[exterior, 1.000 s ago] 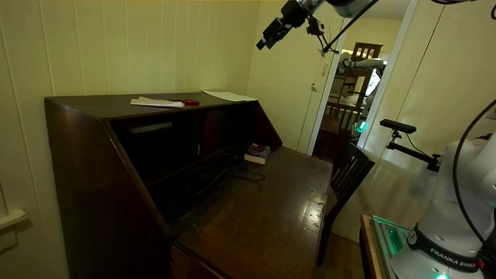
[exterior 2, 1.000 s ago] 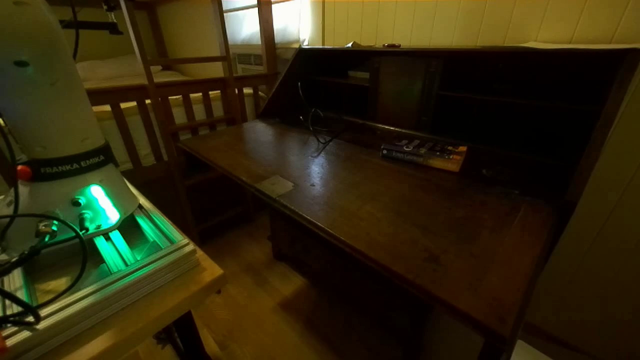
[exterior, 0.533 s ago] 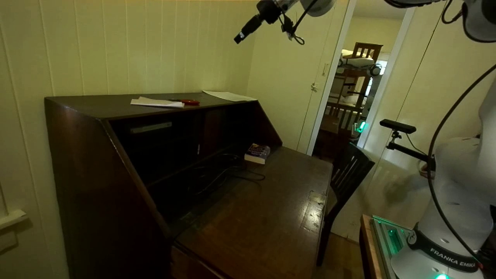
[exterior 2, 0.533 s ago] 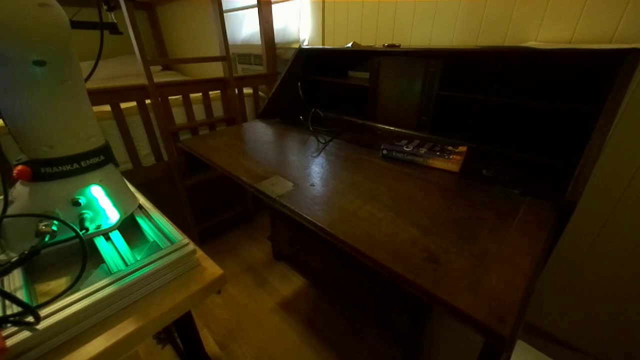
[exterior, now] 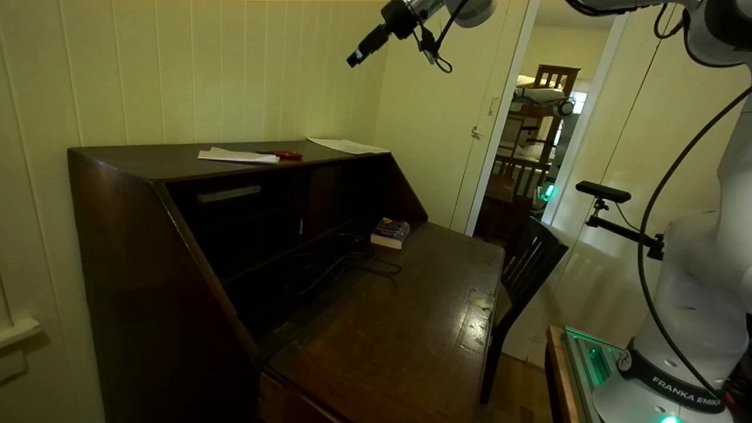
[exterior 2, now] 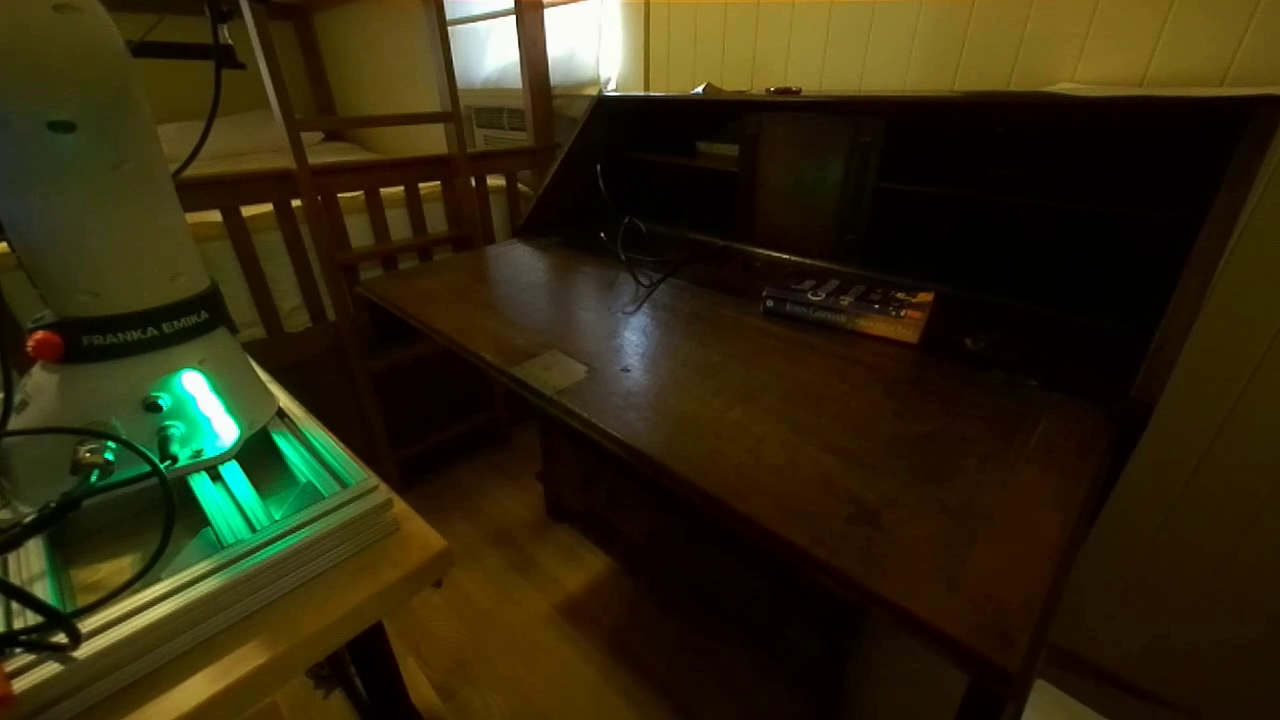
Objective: Put the pen on the top, on the desk shelf
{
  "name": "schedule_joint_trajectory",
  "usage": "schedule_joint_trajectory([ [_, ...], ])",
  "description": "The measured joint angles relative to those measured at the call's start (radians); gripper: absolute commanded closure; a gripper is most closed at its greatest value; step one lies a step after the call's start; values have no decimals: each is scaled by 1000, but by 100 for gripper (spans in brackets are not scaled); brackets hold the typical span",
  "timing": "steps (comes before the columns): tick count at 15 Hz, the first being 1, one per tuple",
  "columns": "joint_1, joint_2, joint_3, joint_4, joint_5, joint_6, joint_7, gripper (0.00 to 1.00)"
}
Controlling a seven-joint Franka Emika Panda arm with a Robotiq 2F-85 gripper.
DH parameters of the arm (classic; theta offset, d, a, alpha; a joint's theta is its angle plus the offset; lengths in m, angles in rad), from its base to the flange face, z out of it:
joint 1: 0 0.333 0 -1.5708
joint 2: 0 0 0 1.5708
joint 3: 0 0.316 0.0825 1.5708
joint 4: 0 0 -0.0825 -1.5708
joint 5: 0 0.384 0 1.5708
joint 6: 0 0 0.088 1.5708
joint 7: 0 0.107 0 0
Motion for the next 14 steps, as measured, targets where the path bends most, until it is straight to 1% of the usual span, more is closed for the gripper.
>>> schedule_joint_trajectory([
  [3,-35,23,33,4,-1,1,7,0],
  [6,-80,139,59,53,-2,-3,7,0],
  [11,-162,387,114,263,-46,-23,2,0],
  [14,-195,474,146,380,-51,-61,2,0],
])
